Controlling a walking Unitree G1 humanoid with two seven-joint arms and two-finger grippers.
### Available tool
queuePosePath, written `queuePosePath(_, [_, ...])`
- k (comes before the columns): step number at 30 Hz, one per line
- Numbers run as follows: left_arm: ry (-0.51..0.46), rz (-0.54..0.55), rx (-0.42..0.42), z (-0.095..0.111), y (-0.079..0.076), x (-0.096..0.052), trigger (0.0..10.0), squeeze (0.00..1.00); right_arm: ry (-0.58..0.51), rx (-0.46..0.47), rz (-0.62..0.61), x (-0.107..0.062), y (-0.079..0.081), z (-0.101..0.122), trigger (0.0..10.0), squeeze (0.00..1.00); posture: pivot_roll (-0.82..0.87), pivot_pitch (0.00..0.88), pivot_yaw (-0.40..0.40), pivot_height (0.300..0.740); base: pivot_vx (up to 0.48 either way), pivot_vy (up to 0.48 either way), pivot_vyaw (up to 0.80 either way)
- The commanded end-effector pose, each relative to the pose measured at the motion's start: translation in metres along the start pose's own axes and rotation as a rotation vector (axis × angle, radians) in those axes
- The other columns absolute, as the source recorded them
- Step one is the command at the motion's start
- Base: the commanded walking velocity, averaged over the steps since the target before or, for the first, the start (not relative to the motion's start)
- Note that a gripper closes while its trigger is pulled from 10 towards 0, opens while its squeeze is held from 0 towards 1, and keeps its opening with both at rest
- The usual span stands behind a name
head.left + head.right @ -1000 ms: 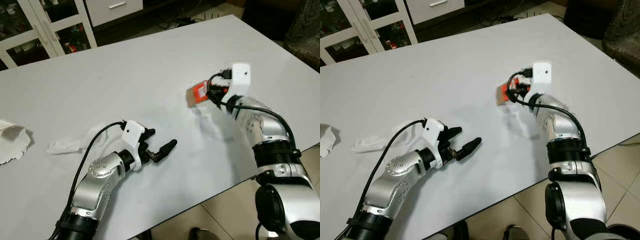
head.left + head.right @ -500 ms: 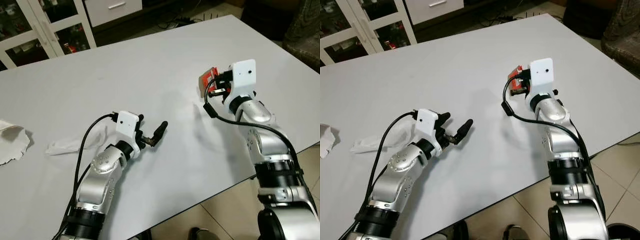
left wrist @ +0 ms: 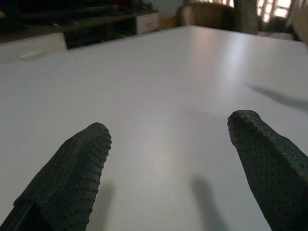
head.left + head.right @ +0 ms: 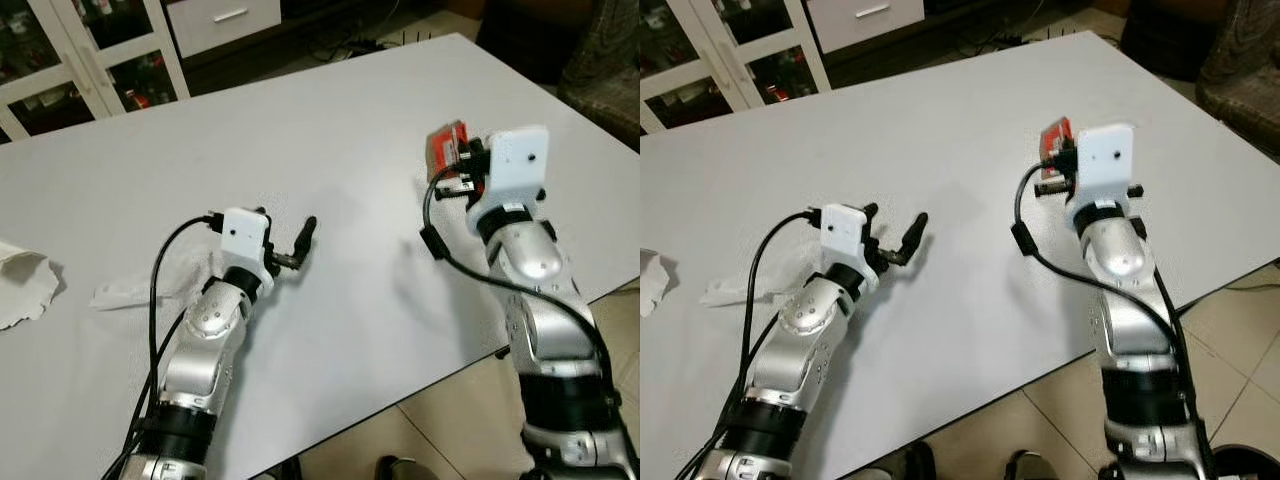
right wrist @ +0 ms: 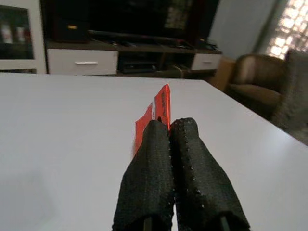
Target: Picking trash to rubbish bin
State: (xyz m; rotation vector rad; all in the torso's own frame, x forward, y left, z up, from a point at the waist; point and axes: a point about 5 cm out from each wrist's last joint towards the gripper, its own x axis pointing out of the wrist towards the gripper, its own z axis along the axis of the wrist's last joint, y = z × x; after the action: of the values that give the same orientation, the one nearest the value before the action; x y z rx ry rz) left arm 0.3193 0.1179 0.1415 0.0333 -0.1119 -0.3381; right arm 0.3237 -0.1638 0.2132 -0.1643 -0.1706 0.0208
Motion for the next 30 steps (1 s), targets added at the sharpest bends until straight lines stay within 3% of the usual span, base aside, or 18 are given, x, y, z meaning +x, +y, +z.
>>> queuePosePath(1, [-0.024, 0.037, 0.031, 0.004, 0.005, 0.001, 10.0, 0.00, -0.020, -0.012, -0.037, -0.005, -0.003, 0.005, 0.0, 0.00, -0.12, 0.097, 0.058, 0.740, 0.000, 0.000, 0.00])
queuePosePath(11, [-0.054, 0.077, 0.052, 0.003, 0.008, -0.002, 10.0, 0.00, -0.028, -0.045, -0.079, -0.032, 0.012, -0.001, 0.0, 0.00, -0.14, 0.076, 0.052, 0.740, 0.000, 0.000, 0.00])
queuePosePath(20, [-0.112, 0.037, 0.009, 0.025, 0.000, -0.002, 10.0, 0.00, -0.038, -0.050, -0.134, -0.037, 0.006, 0.002, 0.0, 0.00, -0.16, 0.076, 0.051, 0.740, 0.000, 0.000, 0.00])
queuePosePath(30, [-0.080, 0.014, -0.017, 0.019, -0.005, -0.001, 10.0, 0.00, -0.015, -0.038, -0.139, -0.037, 0.004, 0.000, 0.0, 0.00, -0.16, 0.079, 0.052, 0.740, 0.000, 0.000, -0.61])
